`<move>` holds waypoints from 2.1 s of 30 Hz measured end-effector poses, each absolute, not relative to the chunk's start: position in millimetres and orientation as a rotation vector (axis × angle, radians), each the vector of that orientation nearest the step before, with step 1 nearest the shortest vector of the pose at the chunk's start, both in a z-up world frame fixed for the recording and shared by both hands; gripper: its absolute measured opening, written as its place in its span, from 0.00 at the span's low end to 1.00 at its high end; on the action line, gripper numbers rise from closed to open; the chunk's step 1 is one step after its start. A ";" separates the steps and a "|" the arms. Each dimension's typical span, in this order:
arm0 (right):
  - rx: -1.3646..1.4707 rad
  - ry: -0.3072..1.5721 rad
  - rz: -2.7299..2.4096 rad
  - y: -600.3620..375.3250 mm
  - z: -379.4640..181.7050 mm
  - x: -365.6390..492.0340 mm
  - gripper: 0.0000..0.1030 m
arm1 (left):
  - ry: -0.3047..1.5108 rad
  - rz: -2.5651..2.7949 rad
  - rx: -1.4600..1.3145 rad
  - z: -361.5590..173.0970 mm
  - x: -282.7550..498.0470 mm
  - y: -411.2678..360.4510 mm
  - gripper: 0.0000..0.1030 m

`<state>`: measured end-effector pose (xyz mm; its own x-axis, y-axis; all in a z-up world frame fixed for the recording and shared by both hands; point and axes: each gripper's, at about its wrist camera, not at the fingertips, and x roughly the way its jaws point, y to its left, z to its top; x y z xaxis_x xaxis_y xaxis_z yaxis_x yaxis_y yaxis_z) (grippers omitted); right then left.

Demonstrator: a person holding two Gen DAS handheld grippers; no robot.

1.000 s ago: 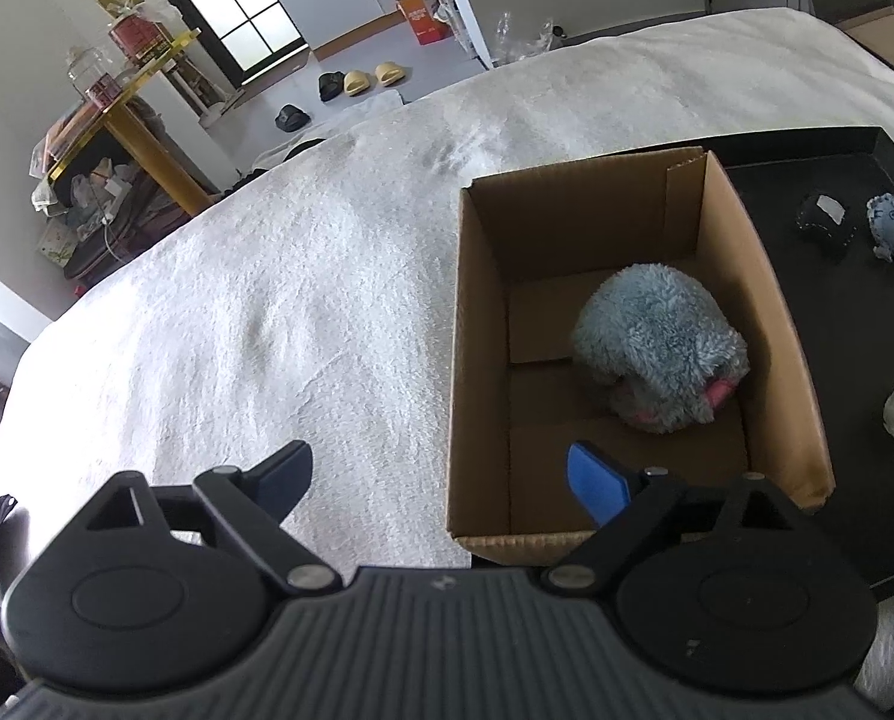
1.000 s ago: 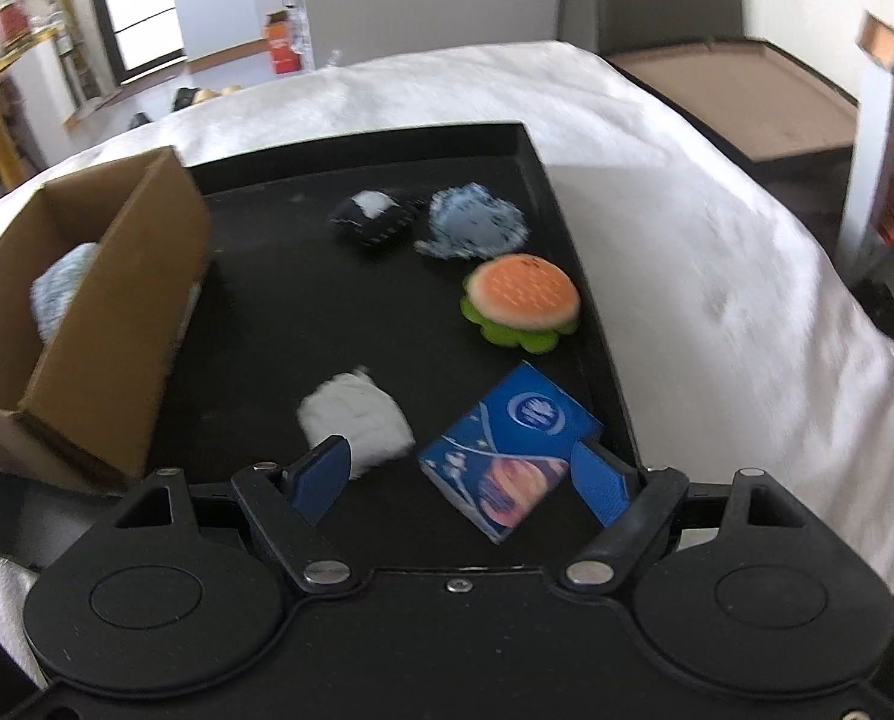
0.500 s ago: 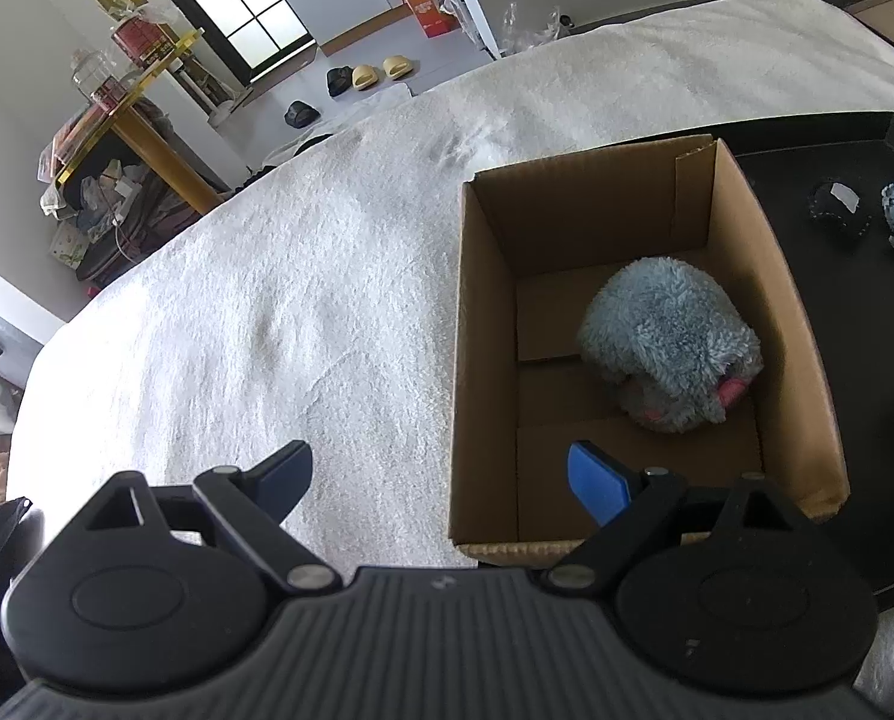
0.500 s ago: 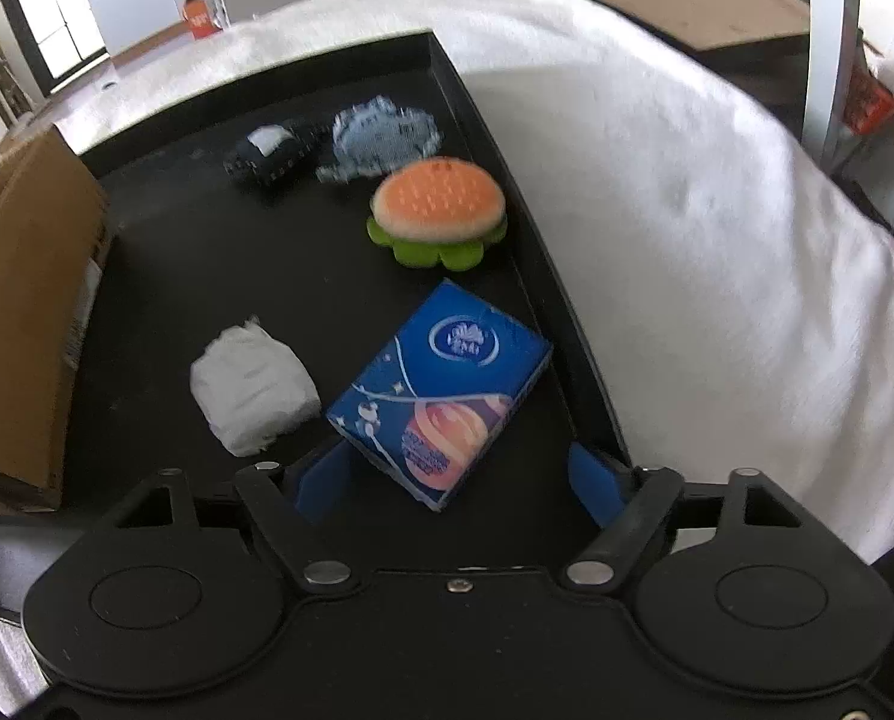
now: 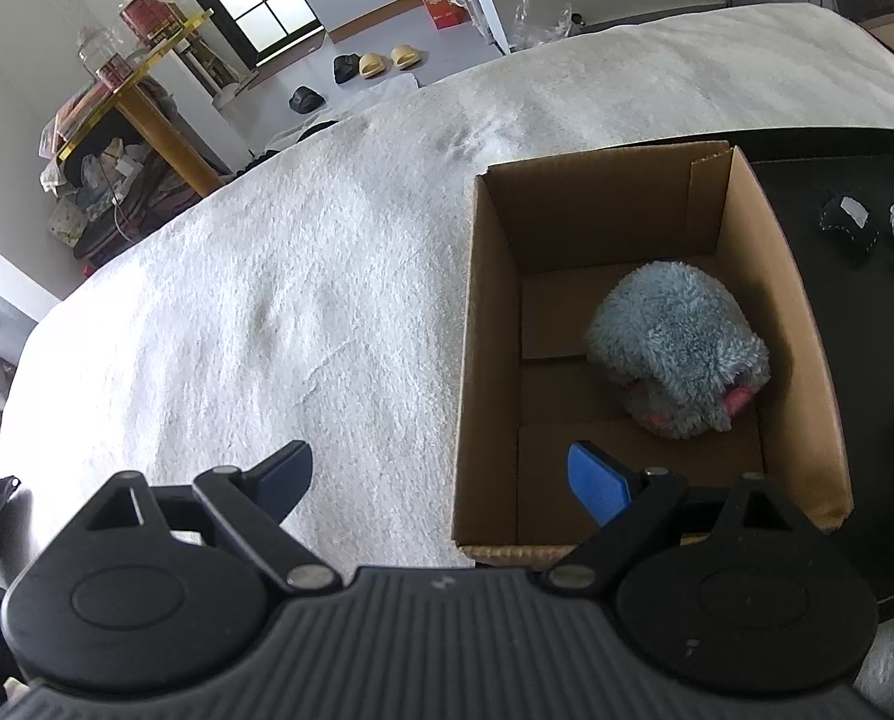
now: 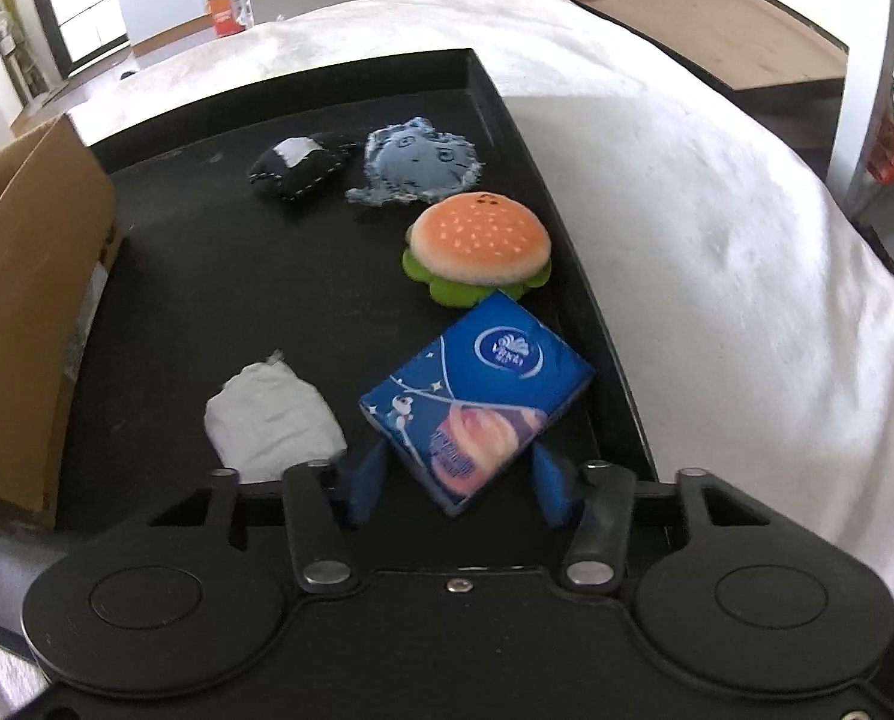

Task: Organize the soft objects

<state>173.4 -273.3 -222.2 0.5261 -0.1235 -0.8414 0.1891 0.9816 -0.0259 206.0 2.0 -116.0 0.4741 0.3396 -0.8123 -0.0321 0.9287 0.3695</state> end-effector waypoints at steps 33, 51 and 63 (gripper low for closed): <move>-0.034 0.863 -0.015 -236.8 -171.7 156.3 0.03 | 1.048 0.202 0.178 -110.8 200.5 30.3 0.89; 0.108 0.972 -0.090 -233.6 -202.2 205.1 0.73 | 1.092 0.202 0.202 -122.6 214.0 25.2 0.89; 0.025 1.046 -0.185 -232.6 -230.5 218.7 0.82 | 1.112 0.211 0.257 -127.8 219.5 13.4 0.89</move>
